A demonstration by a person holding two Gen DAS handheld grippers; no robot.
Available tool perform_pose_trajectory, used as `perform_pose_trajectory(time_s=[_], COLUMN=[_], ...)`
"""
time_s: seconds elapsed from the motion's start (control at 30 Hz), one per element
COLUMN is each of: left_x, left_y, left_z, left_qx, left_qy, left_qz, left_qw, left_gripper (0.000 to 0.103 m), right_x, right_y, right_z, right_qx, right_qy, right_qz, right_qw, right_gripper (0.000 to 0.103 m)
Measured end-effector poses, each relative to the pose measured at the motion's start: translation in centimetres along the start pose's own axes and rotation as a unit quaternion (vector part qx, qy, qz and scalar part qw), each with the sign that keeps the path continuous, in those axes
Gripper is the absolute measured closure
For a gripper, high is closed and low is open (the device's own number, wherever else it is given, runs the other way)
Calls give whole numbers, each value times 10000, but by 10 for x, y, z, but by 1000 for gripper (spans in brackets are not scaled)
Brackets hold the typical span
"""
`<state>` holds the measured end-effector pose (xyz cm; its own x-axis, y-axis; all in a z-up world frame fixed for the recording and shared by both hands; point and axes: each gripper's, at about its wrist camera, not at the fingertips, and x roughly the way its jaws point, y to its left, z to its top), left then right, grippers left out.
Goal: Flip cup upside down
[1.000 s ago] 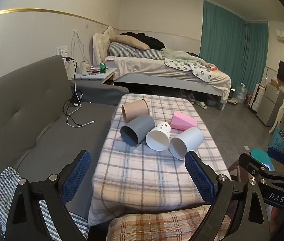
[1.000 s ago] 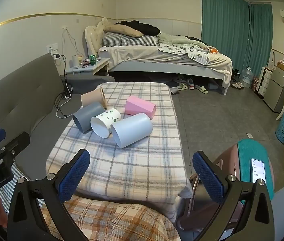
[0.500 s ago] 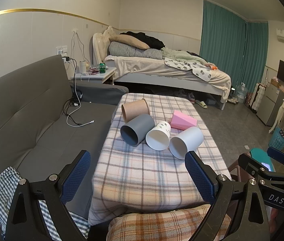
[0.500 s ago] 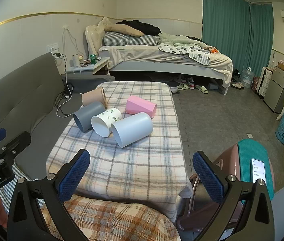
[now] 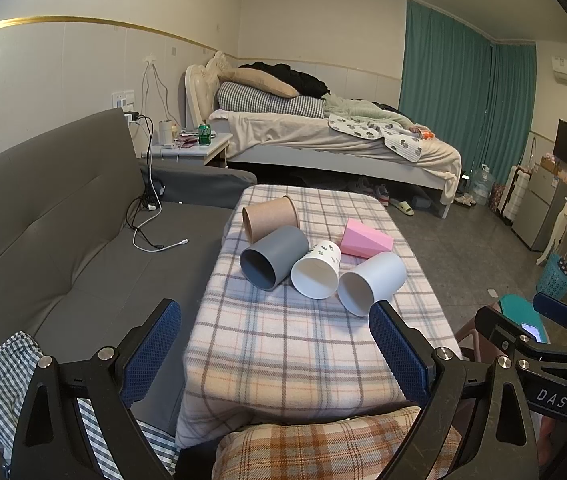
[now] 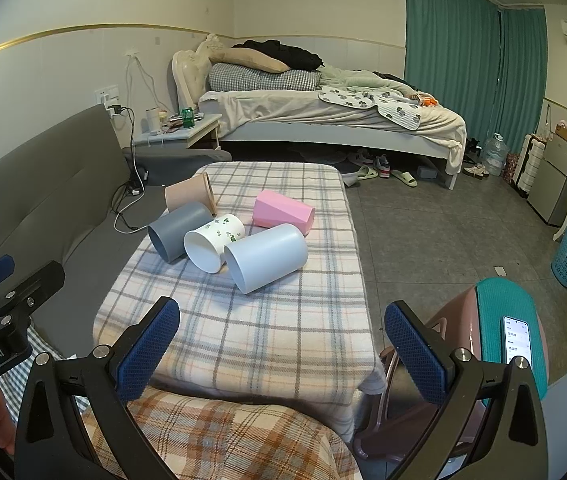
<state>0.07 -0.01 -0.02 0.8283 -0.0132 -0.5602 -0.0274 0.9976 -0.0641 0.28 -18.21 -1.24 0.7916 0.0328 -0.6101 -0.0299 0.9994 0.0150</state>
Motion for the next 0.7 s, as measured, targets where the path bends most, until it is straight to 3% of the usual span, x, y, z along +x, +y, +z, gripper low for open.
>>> perform_pose_trajectory(time_s=[0.7], left_x=[5], left_y=[0], left_z=[-4], left_qx=[-5], left_qy=[-5], left_qz=[2], left_qw=[10000], left_gripper=[5], right_x=[-3], right_y=[7], right_z=[5], right_qx=[-58], right_qy=[-38], right_qz=[75], right_qw=[9999], right_gripper=[0])
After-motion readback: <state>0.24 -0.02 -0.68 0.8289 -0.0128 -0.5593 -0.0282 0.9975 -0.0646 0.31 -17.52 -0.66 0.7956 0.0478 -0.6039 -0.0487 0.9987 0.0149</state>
